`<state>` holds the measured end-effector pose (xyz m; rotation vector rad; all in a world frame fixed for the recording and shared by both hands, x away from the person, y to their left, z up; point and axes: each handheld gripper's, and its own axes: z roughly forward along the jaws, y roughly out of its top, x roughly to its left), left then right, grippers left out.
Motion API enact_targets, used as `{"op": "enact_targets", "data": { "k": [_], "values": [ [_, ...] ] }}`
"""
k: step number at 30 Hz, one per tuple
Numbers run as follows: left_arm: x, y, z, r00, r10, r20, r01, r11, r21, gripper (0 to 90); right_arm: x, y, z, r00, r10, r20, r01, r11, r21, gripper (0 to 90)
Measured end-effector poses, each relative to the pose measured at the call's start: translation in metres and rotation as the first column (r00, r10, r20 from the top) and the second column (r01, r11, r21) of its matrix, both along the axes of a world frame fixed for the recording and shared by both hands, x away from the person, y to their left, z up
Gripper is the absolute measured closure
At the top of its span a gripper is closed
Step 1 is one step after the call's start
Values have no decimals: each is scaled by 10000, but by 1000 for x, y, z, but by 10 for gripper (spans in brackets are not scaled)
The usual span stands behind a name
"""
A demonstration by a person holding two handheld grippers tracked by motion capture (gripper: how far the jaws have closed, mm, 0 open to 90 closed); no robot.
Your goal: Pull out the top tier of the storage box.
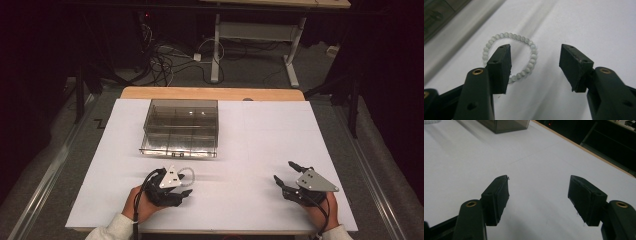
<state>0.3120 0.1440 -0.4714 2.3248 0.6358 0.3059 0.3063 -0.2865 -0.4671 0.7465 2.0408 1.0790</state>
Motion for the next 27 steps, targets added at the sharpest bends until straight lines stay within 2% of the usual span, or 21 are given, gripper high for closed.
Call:
{"op": "enact_targets", "data": {
  "k": [1, 2, 3, 7, 8, 12, 16, 20, 22, 27],
  "values": [
    [0, 0, 0, 10000, 0, 0, 0, 10000, 0, 418, 0, 0, 0, 10000, 0, 0, 0, 10000, 0, 336],
    [2, 1, -1, 9997, 58, -245, -66, 9994, -343, 418, 0, -1, 0, 10000, -2, 8, 2, 10000, 48, 335],
    [4, 2, -3, 9991, 174, -395, -191, 9988, -443, 419, 0, -1, 0, 10000, -21, -16, 21, 10000, 68, 335],
    [12, 2, -8, 9949, 618, -798, -645, 9974, -322, 422, 1, -1, -1, 9999, 31, -122, -30, 10000, 73, 335],
    [12, 2, -9, 9944, 671, -819, -709, 9965, -438, 423, 1, 0, -1, 9999, 76, -113, -75, 10000, 55, 335],
    [12, 2, -8, 9947, 667, -777, -694, 9971, -323, 436, 1, 0, -1, 9998, 107, -186, -107, 9999, 14, 336],
    [10, 1, -7, 9956, 624, -696, -640, 9977, -208, 508, 0, -1, 0, 9999, -123, 108, 123, 9999, -28, 354],
    [8, -2, -6, 9969, 383, -683, -388, 9992, -66, 658, 0, -5, 1, 9987, -405, 302, 399, 9990, 203, 357],
    [7, -3, -6, 9958, 473, -781, -486, 9987, -154, 779, 1, -5, 1, 9993, -306, 217, 303, 9994, 138, 357],
    [6, -3, -6, 9953, 547, -798, -566, 9982, -222, 817, 0, -2, 1, 9997, -137, 219, 136, 9999, 49, 357]
  ]
}}
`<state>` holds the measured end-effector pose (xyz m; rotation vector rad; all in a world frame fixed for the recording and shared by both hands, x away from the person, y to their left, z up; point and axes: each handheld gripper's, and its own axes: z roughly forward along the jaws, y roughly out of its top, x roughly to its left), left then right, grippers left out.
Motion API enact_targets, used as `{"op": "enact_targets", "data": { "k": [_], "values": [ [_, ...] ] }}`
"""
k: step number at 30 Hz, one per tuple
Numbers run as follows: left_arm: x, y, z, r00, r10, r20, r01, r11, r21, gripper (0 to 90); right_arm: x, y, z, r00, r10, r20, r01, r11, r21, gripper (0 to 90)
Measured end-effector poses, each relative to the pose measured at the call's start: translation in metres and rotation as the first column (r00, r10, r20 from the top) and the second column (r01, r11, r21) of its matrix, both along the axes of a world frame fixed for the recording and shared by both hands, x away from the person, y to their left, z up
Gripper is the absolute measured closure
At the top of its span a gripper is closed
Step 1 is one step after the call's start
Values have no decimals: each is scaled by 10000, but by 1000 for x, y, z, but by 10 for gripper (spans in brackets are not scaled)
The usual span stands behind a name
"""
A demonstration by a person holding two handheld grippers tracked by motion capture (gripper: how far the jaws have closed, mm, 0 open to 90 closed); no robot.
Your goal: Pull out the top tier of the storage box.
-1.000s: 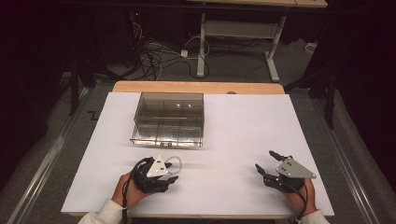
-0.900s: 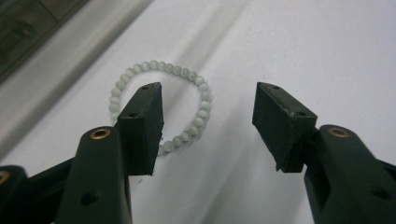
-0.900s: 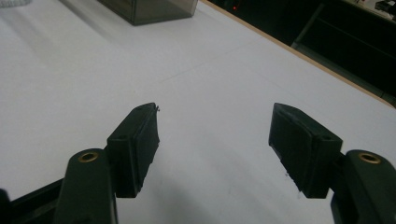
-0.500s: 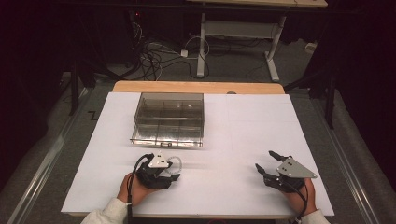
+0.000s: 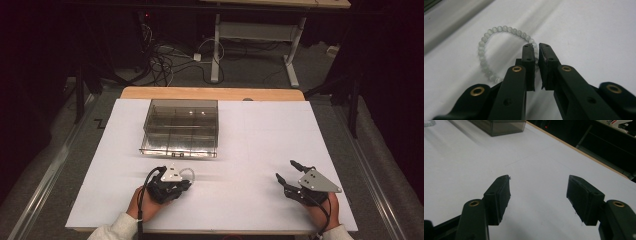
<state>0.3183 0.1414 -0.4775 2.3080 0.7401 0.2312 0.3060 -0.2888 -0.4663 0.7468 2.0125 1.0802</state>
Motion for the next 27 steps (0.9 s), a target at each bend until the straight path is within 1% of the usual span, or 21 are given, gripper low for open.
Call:
{"op": "enact_targets", "data": {
  "k": [3, 5, 11, 12, 13, 15, 17, 19, 22, 23, 25, 27],
  "values": [
    [-2, -1, 0, 9999, -26, 152, 25, 10000, 58, 817, 0, 0, 0, 10000, -2, 37, 2, 10000, -3, 357],
    [-3, -1, 0, 9994, -162, 295, 158, 9998, 155, 817, 1, 0, 1, 10000, -10, 41, 10, 10000, 40, 357],
    [-5, -2, 0, 9983, -341, 477, 327, 9990, 304, 820, 3, -1, 1, 10000, -28, 4, 28, 9999, 171, 356],
    [-5, -2, 0, 9982, -409, 437, 397, 9989, 268, 820, 5, -2, 2, 10000, -10, -57, 12, 9993, 369, 356],
    [-5, -2, 0, 9980, -466, 433, 456, 9986, 255, 820, 5, -2, 2, 10000, -10, -57, 12, 9993, 369, 356],
    [-5, -1, 1, 9981, -412, 453, 412, 9991, -4, 821, 6, -2, 2, 10000, 7, -85, -3, 9987, 507, 357],
    [-4, 0, 3, 9971, -496, 570, 495, 9988, 33, 822, 7, -2, 3, 10000, -5, -45, 7, 9987, 501, 356],
    [-4, 0, 6, 9964, -495, 684, 503, 9987, -108, 822, 6, -3, 3, 10000, 33, -75, -29, 9985, 542, 356],
    [-6, -2, 11, 9942, -625, 871, 643, 9978, -176, 821, 5, -6, 2, 9999, 14, -153, -5, 9984, 561, 355],
    [-6, -2, 13, 9933, -746, 879, 768, 9968, -215, 821, 3, -8, 3, 9999, -22, -160, 32, 9981, 617, 355],
    [-8, -4, 15, 9919, -823, 971, 839, 9964, -120, 822, 3, -9, 3, 9998, -56, -165, 66, 9980, 623, 355],
    [-8, -3, 18, 9905, -863, 1070, 895, 9956, -260, 821, 1, -11, 3, 9998, -133, -173, 143, 9979, 632, 355]
  ]
}}
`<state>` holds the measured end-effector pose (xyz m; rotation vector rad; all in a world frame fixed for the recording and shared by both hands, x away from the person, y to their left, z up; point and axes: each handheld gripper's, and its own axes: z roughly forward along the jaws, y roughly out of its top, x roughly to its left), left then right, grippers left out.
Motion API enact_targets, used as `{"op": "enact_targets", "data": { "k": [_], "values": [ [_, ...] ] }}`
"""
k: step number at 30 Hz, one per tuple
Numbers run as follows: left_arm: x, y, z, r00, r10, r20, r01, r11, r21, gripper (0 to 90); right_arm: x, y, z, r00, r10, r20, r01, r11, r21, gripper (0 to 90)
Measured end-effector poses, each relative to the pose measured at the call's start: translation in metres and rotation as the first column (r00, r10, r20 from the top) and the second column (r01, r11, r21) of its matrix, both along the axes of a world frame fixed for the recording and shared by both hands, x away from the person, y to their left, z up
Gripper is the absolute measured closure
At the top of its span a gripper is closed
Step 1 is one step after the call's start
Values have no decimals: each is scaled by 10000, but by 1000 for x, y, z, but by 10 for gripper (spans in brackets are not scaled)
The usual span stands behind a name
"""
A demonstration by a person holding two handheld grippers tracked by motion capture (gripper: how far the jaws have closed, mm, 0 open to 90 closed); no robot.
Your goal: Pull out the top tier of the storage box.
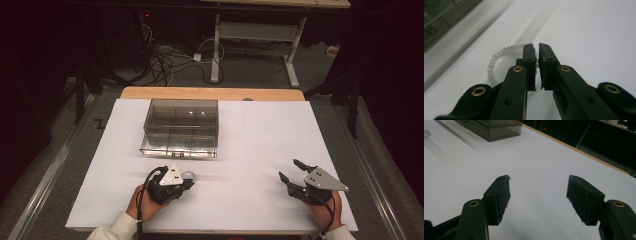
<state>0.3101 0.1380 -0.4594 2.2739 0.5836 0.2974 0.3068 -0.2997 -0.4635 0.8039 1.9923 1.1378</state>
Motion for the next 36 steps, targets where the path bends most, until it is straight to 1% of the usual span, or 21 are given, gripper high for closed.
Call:
{"op": "enact_targets", "data": {
  "k": [2, 5, 7, 11, 13, 17, 21, 26, 30, 36],
  "values": [
    [-1, 1, 3, 9999, 35, 115, -35, 10000, -55, 822, -3, -1, 1, 9999, -74, 78, 75, 9999, -136, 355],
    [-4, 2, 6, 9995, 89, 314, -86, 9999, -116, 822, -4, -3, 2, 9998, -132, 148, 134, 9999, -101, 355],
    [-6, 3, 10, 9991, 60, 425, -49, 9996, -267, 822, -4, -3, 2, 9997, -159, 196, 161, 9998, -115, 353],
    [-9, 5, 16, 9971, 166, 744, -132, 9989, -461, 822, -6, -3, 3, 9995, -176, 268, 180, 9997, -147, 353],
    [-11, 7, 17, 9963, 217, 832, -176, 9986, -498, 822, -6, -3, 4, 9992, -183, 351, 188, 9997, -139, 353],
    [-14, 11, 21, 9941, 404, 1010, -333, 9970, -703, 822, -4, -1, 5, 9992, -158, 366, 162, 9998, -124, 353],
    [-14, 15, 22, 9931, 545, 1037, -463, 9957, -804, 822, 0, 2, 4, 9993, -86, 376, 91, 9999, -122, 350],
    [-13, 18, 21, 9920, 696, 1052, -607, 9945, -856, 822, 5, 3, 2, 9996, 5, 276, -1, 9999, -130, 350],
    [-14, 20, 21, 9913, 708, 1111, -613, 9943, -870, 822, 6, 3, 1, 9996, -39, 267, 42, 9999, -139, 351],
    [-15, 22, 23, 9906, 733, 1151, -619, 9931, -997, 822, 7, 2, 2, 9996, -112, 257, 115, 9999, -110, 350]
  ]
}}
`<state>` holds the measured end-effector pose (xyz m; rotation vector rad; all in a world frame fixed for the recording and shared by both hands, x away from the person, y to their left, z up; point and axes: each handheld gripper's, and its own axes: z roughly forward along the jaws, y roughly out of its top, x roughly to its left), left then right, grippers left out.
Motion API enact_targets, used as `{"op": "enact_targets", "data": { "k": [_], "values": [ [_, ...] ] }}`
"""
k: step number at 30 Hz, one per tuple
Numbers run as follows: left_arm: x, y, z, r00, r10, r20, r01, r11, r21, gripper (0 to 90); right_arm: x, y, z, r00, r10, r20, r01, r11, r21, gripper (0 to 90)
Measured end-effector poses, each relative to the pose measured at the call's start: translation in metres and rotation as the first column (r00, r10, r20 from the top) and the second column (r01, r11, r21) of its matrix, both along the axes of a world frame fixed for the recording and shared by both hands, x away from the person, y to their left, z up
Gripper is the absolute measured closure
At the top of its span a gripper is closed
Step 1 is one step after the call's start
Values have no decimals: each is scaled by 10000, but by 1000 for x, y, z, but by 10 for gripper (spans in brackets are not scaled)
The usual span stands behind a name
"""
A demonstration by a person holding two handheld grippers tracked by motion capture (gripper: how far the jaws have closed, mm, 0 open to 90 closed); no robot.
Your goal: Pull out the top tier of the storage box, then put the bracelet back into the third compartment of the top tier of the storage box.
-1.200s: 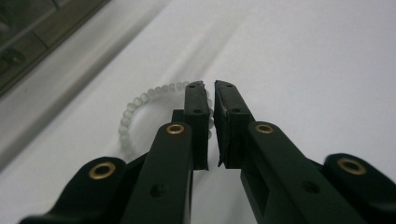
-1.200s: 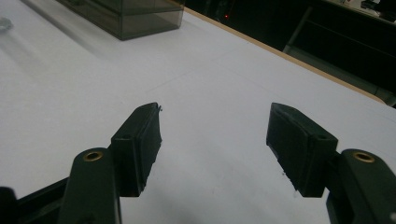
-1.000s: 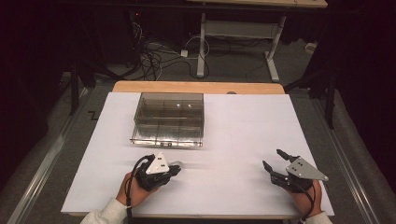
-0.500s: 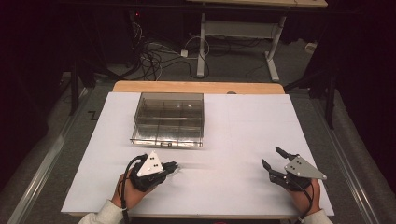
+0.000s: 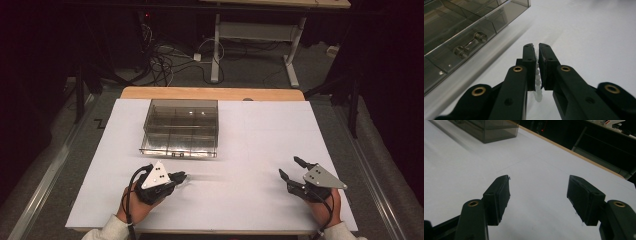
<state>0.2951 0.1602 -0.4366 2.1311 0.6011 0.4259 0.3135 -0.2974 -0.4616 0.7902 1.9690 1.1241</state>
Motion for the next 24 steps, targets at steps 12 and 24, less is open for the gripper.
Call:
{"op": "enact_targets", "data": {
  "k": [12, 24],
  "values": [
    [-4, 2, 5, 9997, 3, 238, 3, 9996, -270, 821, 0, 0, -1, 10000, 7, -38, -7, 10000, -44, 351],
    [-8, -2, 18, 9981, -70, 609, 98, 9988, -473, 821, -3, 2, -2, 9996, 163, -231, -163, 9999, 21, 344]
  ]
}}
